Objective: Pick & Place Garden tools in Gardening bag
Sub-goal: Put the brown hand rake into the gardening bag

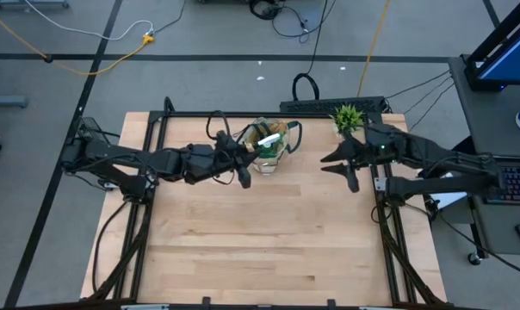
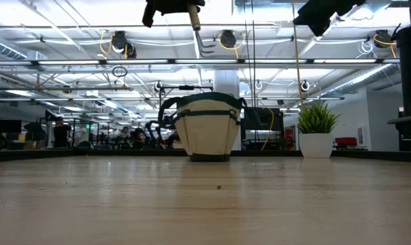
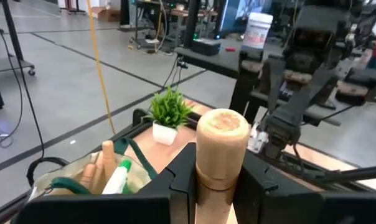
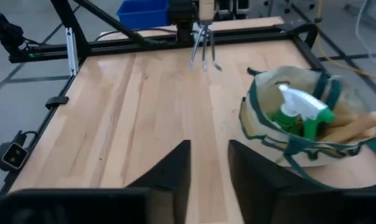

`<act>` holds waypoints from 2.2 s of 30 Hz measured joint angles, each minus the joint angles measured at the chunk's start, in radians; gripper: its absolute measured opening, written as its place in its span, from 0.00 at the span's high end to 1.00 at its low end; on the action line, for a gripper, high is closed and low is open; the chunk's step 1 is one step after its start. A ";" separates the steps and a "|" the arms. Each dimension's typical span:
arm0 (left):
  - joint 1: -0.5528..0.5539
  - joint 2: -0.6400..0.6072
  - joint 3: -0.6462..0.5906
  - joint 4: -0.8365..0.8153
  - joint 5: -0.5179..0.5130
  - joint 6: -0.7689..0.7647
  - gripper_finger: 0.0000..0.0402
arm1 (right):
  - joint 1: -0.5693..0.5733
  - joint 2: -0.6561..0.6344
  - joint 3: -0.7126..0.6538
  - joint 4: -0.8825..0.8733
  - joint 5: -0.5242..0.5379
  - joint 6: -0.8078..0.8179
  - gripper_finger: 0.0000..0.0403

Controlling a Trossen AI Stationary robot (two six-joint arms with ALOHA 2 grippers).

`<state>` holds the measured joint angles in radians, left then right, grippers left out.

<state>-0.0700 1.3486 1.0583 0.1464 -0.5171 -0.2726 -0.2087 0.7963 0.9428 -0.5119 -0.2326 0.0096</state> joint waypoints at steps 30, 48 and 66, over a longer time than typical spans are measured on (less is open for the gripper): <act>0.016 -0.004 -0.001 -0.001 0.002 -0.001 0.84 | -0.050 -0.283 -0.082 -0.097 0.000 -0.011 0.98; 0.027 -0.004 -0.001 0.021 0.019 -0.005 0.84 | -0.049 -0.495 -0.275 -0.058 -0.003 0.088 0.98; 0.114 -0.001 -0.001 0.040 0.022 0.017 0.84 | -0.049 -0.638 -0.334 -0.019 0.101 0.128 0.98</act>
<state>0.0440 1.3479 1.0576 0.1867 -0.4954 -0.2558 -0.2581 0.1582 0.6086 -0.5304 -0.1319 0.1375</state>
